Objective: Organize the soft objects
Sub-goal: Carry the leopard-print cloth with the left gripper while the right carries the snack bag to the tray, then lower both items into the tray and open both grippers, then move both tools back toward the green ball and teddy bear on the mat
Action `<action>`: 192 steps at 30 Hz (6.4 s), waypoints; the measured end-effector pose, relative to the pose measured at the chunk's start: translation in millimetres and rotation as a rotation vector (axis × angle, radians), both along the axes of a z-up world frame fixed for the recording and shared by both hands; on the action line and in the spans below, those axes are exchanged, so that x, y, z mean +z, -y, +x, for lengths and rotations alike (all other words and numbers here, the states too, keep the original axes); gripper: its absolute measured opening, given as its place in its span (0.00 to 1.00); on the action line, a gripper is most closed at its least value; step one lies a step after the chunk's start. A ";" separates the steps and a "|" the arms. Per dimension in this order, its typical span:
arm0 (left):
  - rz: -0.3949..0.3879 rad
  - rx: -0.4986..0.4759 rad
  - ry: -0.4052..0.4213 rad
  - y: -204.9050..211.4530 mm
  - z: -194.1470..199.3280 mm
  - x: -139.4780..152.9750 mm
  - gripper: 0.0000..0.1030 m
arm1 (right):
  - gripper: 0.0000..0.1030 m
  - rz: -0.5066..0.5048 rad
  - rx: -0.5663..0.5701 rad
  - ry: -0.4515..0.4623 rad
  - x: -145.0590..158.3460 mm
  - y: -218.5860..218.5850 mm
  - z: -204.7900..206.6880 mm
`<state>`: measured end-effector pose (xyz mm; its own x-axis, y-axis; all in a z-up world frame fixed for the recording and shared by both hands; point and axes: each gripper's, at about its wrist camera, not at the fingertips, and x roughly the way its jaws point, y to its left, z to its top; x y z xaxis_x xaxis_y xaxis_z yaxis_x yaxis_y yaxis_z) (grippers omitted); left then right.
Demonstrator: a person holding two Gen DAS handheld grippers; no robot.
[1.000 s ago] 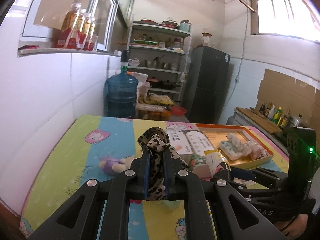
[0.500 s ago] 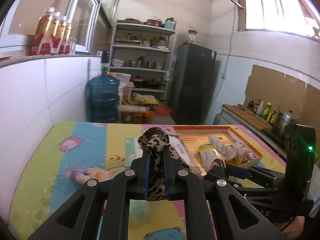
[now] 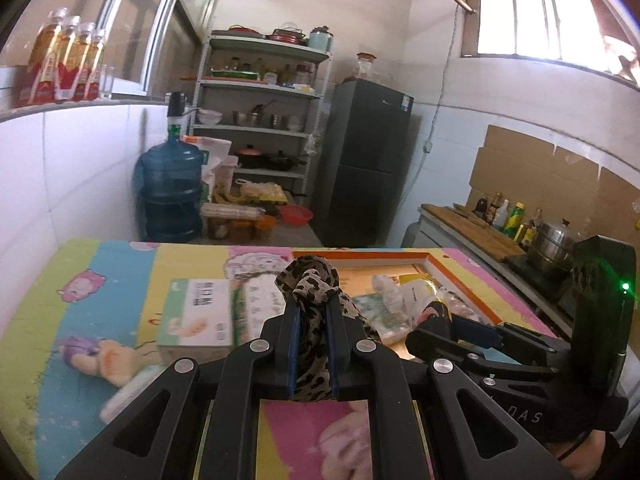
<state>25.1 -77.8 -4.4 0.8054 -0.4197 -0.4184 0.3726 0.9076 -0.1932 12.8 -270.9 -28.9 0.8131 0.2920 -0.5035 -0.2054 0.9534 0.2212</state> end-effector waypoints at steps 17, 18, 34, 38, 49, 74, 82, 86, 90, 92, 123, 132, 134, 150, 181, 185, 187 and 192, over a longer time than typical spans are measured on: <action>-0.003 -0.076 -0.018 78.8 30.7 -3.7 0.11 | 0.53 0.026 -0.129 0.031 0.6 88.9 5.5; -0.002 -0.077 -0.018 82.6 32.4 -4.3 0.11 | 0.53 0.027 -0.134 0.032 0.4 92.6 6.1; 0.010 -0.062 -0.041 125.3 65.6 -11.6 0.11 | 0.53 0.017 -0.146 0.055 3.0 135.6 40.3; 0.012 -0.054 -0.056 137.4 80.5 -14.6 0.11 | 0.53 0.009 -0.139 0.052 2.8 142.0 59.4; 0.025 -0.030 -0.086 156.8 117.5 -25.3 0.11 | 0.53 0.002 -0.143 -0.006 -10.7 155.8 105.0; 0.035 -0.028 -0.282 168.1 163.8 -67.7 0.22 | 0.42 0.063 -0.090 -0.200 -60.2 162.1 144.0; 0.020 -0.007 -0.234 161.7 153.3 -57.4 0.59 | 0.51 0.079 -0.103 -0.169 -56.1 167.3 136.2; 0.044 -0.003 -0.223 161.5 146.6 -53.2 0.59 | 0.51 0.086 -0.109 -0.154 -54.3 170.2 133.6; 0.061 -0.006 -0.209 159.6 137.3 -47.9 0.59 | 0.51 0.090 -0.118 -0.144 -52.9 172.0 130.1; 0.071 -0.001 -0.197 157.6 131.9 -44.3 0.59 | 0.51 0.090 -0.125 -0.139 -51.3 172.9 128.4; 0.084 0.162 -0.068 43.2 59.6 -8.6 0.59 | 0.51 0.039 -0.052 -0.031 1.5 79.6 60.0; 0.081 0.176 -0.048 16.4 41.0 -1.0 0.59 | 0.51 0.028 -0.049 -0.014 10.2 50.5 44.5; 0.077 0.178 -0.051 9.5 37.6 -0.5 0.59 | 0.51 0.027 -0.046 -0.013 11.1 43.7 41.1; 0.054 0.211 -0.033 -32.7 7.6 10.0 0.59 | 0.51 0.013 -0.020 -0.007 19.2 1.7 17.8; 0.031 0.273 -0.019 -103.5 -56.7 -23.4 0.59 | 0.63 -0.036 -0.012 0.006 -4.4 -48.5 -45.0; 0.029 0.270 -0.015 -105.3 -58.6 -33.6 0.59 | 0.70 -0.037 -0.051 0.000 -16.7 -49.4 -47.5; 0.036 0.270 -0.013 -104.9 -59.3 -36.6 0.59 | 0.73 -0.031 -0.066 -0.004 -22.5 -48.5 -49.0; 0.050 0.261 -0.011 -102.3 -64.4 -47.3 0.59 | 0.74 -0.016 -0.094 -0.029 -38.0 -47.0 -50.1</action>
